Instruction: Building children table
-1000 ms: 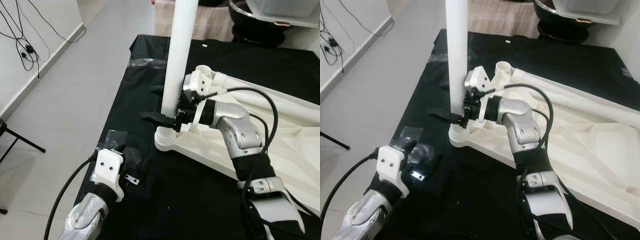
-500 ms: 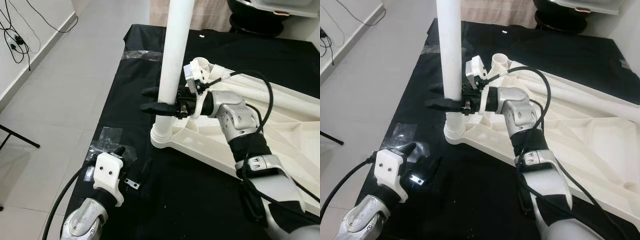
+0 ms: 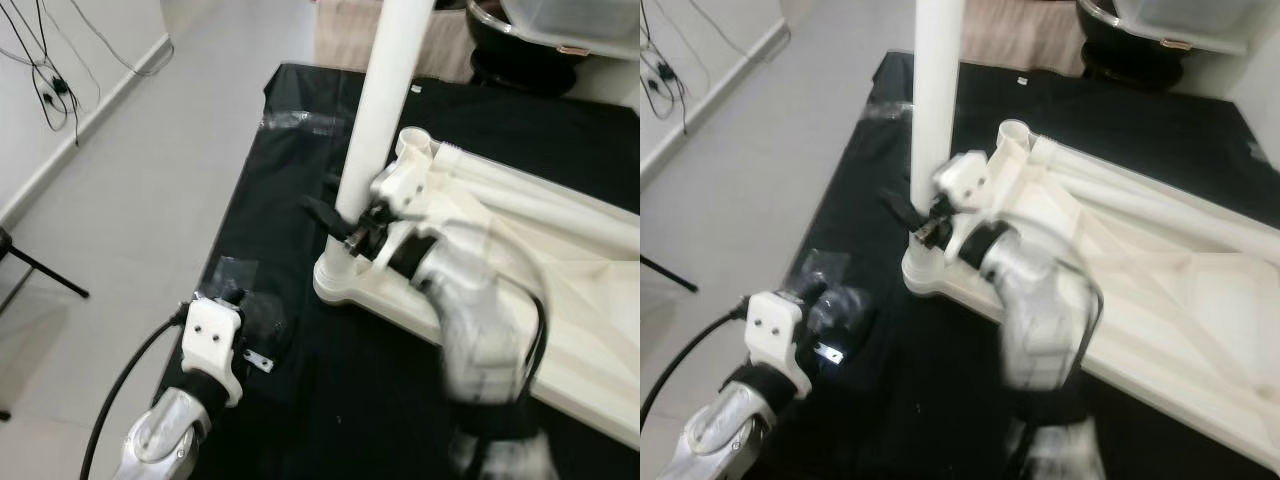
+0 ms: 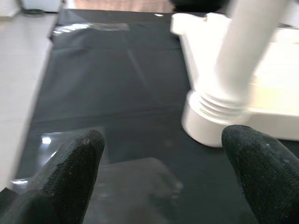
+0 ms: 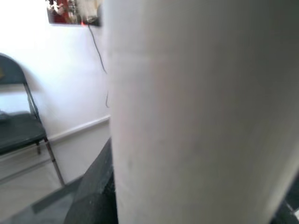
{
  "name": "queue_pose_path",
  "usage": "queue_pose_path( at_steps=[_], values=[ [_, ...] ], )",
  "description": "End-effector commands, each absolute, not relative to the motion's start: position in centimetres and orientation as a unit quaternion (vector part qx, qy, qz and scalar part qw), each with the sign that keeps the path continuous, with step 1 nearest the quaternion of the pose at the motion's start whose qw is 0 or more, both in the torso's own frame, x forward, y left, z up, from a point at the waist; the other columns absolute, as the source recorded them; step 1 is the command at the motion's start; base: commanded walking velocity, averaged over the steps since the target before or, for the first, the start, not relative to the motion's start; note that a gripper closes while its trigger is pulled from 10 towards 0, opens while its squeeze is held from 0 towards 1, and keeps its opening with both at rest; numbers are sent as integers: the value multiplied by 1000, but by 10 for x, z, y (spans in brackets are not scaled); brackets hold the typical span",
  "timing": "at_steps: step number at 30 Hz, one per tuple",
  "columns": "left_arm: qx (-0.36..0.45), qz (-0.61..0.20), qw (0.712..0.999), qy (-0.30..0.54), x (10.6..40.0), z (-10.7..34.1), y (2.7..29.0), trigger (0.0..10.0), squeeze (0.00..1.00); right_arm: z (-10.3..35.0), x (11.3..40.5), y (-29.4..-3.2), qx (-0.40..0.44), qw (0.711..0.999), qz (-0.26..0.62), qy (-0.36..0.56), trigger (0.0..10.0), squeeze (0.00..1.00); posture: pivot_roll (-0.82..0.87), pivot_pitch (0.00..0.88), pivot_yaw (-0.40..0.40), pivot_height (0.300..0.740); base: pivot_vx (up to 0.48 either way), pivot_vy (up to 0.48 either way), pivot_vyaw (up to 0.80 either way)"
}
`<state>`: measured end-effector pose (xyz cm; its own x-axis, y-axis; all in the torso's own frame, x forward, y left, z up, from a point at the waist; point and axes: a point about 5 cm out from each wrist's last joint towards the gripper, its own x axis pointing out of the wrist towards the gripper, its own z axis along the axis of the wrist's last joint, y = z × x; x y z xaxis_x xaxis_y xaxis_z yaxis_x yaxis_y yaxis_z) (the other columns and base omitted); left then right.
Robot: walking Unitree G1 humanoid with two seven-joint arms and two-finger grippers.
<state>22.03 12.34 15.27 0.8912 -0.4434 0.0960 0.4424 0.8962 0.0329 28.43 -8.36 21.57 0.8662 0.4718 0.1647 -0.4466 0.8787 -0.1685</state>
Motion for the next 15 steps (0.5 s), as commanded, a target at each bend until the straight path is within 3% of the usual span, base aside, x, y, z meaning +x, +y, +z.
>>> queue_pose_path(
  at_steps=[1,6,7,10,11,13,14,15],
  values=[
    [4,-230,972,-38,221,147,125,10000,0,166,280,-93,-105,977,186,22,0,0,45,203,-67,740,0,0,0],
    [7,-231,972,-36,225,145,125,10000,0,160,289,-83,-89,976,199,15,0,0,67,170,-59,740,0,0,0],
    [9,-228,973,-37,228,145,126,10000,0,160,302,-84,-87,973,212,18,10000,0,68,169,-62,740,0,0,0],
    [9,-223,974,-39,228,145,127,10000,0,166,304,-85,-64,969,238,16,10000,0,68,169,-62,740,0,0,0],
    [9,-222,974,-40,229,145,127,10000,0,170,306,-86,-54,965,257,9,10000,1000,66,170,-66,740,0,0,0],
    [9,-222,974,-41,228,146,127,10000,0,178,306,-85,-32,961,276,2,10000,1000,67,172,-69,740,0,0,0],
    [9,-222,974,-42,228,146,126,10000,0,198,306,-84,6,936,349,-33,10000,1000,77,179,-71,740,0,0,0],
    [9,-222,974,-42,228,146,126,10000,0,198,306,-84,6,936,349,-33,10000,1000,77,179,-71,740,0,0,0]
  ],
)
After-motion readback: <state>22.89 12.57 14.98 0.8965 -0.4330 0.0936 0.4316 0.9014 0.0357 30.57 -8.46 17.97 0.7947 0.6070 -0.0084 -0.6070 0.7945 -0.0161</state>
